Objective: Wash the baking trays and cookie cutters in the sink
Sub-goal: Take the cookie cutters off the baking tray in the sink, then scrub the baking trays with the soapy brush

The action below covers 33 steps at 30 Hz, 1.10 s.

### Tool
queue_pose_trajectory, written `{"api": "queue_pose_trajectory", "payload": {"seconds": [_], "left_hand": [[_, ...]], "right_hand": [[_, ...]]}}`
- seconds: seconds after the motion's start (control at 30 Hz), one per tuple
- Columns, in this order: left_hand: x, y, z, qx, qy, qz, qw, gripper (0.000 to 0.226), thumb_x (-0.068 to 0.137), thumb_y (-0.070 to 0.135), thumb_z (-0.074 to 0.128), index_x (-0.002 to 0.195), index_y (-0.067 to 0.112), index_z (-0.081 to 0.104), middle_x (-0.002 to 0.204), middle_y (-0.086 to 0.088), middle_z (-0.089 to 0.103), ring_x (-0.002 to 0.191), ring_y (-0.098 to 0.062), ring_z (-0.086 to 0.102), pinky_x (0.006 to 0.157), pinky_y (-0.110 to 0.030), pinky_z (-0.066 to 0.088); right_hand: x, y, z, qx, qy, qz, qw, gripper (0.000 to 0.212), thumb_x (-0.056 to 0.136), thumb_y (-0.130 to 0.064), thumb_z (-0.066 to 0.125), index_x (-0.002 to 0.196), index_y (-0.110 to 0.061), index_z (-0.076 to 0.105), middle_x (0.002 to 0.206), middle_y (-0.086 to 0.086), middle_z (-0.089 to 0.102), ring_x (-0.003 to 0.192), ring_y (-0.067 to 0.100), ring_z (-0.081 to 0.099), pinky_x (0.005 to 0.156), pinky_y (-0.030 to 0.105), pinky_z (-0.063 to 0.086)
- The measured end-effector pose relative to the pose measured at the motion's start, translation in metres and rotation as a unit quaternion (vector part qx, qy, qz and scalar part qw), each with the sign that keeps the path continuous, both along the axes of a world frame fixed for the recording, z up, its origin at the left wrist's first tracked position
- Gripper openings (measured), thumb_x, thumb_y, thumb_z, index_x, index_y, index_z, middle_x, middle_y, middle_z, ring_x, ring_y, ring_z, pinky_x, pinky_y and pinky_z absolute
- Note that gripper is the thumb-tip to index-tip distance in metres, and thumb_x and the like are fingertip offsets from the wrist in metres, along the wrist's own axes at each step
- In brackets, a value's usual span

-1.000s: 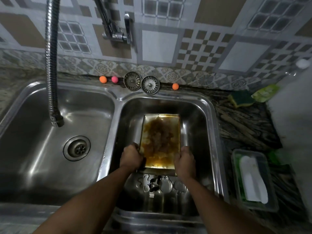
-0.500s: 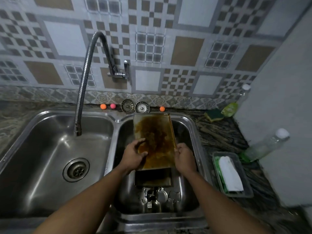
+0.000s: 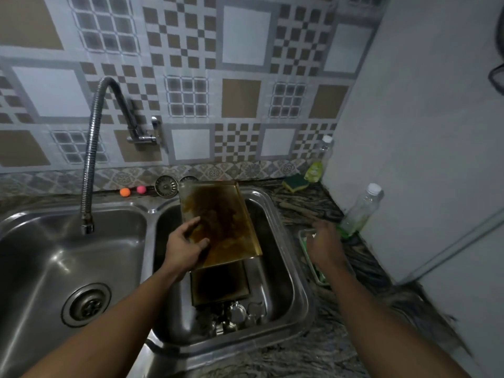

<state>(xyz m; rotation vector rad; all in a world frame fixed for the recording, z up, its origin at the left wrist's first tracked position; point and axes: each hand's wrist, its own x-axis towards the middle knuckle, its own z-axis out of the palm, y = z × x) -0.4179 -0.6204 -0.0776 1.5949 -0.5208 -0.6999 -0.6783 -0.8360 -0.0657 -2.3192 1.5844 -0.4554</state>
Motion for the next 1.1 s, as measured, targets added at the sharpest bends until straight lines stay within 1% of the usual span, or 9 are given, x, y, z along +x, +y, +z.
{"api": "queue_pose_trajectory", "payload": {"seconds": [0.1,0.2,0.3,0.4,0.53,0.7,0.9,1.03,1.1], "left_hand": [[0.0,0.002,-0.002,0.0,-0.004,0.001,1.0,0.06,0.082,-0.003,0.072,0.129,0.03,0.057,0.133,0.002,0.055,0.119,-0.015,0.056,0.082,-0.021,0.051],[-0.002,0.002,-0.003,-0.002,-0.006,0.005,1.0,0.061,0.081,-0.005,0.072,0.131,0.028,0.056,0.134,0.001,0.055,0.115,-0.012,0.057,0.079,-0.017,0.05],[-0.002,0.004,-0.002,-0.002,-0.003,-0.001,1.0,0.063,0.082,-0.003,0.072,0.133,0.029,0.054,0.134,0.004,0.054,0.111,-0.008,0.058,0.076,-0.015,0.051],[-0.002,0.005,0.001,-0.006,-0.011,-0.002,1.0,0.061,0.083,0.002,0.074,0.134,0.029,0.054,0.131,0.007,0.054,0.117,-0.01,0.054,0.085,-0.023,0.052],[-0.003,0.006,0.006,-0.004,-0.02,-0.004,1.0,0.056,0.087,0.002,0.068,0.133,0.031,0.054,0.134,0.005,0.052,0.124,-0.016,0.051,0.101,-0.039,0.05],[-0.006,0.006,0.012,0.0,-0.037,-0.016,0.999,0.062,0.09,-0.001,0.064,0.14,0.032,0.048,0.144,0.002,0.047,0.126,-0.012,0.047,0.087,-0.018,0.049],[-0.016,-0.001,0.023,0.003,-0.049,-0.028,0.998,0.079,0.087,0.0,0.068,0.151,0.031,0.032,0.141,0.006,0.051,0.125,-0.007,0.05,0.108,-0.031,0.042],[-0.015,-0.004,0.023,0.02,-0.075,-0.037,0.996,0.088,0.083,0.013,0.074,0.149,0.046,0.027,0.135,0.019,0.054,0.123,-0.002,0.055,0.109,-0.04,0.044],[-0.016,-0.003,0.027,0.02,-0.069,-0.057,0.996,0.089,0.082,0.016,0.074,0.146,0.052,0.024,0.138,0.019,0.053,0.125,-0.003,0.054,0.107,-0.042,0.046]], "right_hand": [[-0.03,-0.003,-0.008,0.046,0.075,0.007,0.996,0.04,0.094,-0.025,0.058,0.133,-0.015,0.052,0.131,0.017,0.05,0.119,0.037,0.047,0.097,0.04,0.041],[-0.038,-0.006,-0.018,0.056,0.059,0.008,0.997,0.045,0.094,-0.018,0.055,0.138,-0.016,0.049,0.127,0.018,0.056,0.114,0.036,0.053,0.09,0.038,0.045],[-0.039,-0.006,-0.023,0.091,0.013,0.007,0.996,0.046,0.096,-0.011,0.051,0.142,-0.011,0.047,0.131,0.022,0.056,0.117,0.037,0.054,0.094,0.039,0.047],[-0.039,-0.009,-0.019,0.089,-0.022,-0.016,0.996,0.043,0.098,-0.006,0.046,0.141,-0.003,0.046,0.126,0.028,0.056,0.111,0.039,0.056,0.088,0.038,0.046],[-0.026,-0.012,0.011,0.034,-0.1,-0.007,0.994,0.042,0.102,-0.013,0.043,0.144,-0.007,0.045,0.135,0.021,0.056,0.119,0.037,0.054,0.098,0.036,0.043],[0.026,-0.003,0.058,-0.025,-0.187,0.056,0.981,0.035,0.099,-0.013,0.051,0.132,-0.006,0.059,0.132,0.015,0.061,0.118,0.031,0.058,0.099,0.027,0.039],[0.125,0.035,0.096,0.043,-0.222,0.152,0.962,0.038,0.1,-0.02,0.053,0.135,-0.009,0.055,0.137,0.009,0.057,0.121,0.026,0.056,0.096,0.026,0.041],[0.166,0.051,0.098,0.069,-0.221,0.108,0.967,0.039,0.101,-0.026,0.05,0.138,-0.014,0.053,0.139,0.01,0.056,0.118,0.029,0.057,0.087,0.029,0.044],[0.178,0.056,0.1,0.068,-0.226,0.073,0.969,0.038,0.101,-0.025,0.05,0.138,-0.015,0.053,0.138,0.011,0.056,0.117,0.031,0.057,0.086,0.031,0.045]]}}
